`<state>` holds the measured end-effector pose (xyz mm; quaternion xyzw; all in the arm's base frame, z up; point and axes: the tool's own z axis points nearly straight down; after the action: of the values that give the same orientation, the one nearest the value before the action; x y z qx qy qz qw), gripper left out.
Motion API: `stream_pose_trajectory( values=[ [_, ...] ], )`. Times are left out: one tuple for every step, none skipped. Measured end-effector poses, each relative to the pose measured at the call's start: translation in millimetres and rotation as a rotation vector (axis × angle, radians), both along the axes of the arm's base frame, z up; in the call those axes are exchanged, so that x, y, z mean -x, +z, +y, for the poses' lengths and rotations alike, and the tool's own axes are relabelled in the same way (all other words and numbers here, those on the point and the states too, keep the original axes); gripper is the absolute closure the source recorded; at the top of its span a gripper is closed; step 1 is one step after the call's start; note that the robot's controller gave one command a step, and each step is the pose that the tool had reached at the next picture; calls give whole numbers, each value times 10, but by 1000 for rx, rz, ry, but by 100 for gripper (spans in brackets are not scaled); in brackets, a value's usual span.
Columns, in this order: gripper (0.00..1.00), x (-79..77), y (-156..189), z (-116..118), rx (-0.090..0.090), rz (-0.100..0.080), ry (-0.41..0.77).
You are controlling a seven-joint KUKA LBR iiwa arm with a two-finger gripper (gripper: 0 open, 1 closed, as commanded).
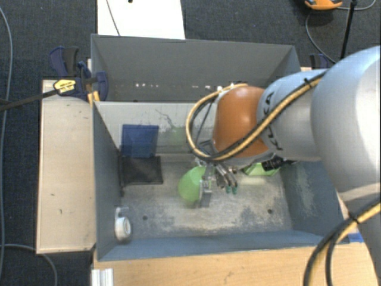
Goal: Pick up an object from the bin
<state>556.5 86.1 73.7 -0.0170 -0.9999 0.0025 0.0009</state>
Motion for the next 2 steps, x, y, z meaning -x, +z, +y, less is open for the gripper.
stream_pose_trajectory(
  values=[
    [100, 0, 0, 0, 0, 0, 0],
    [100, 0, 0, 0, 0, 0, 0]
  ],
)
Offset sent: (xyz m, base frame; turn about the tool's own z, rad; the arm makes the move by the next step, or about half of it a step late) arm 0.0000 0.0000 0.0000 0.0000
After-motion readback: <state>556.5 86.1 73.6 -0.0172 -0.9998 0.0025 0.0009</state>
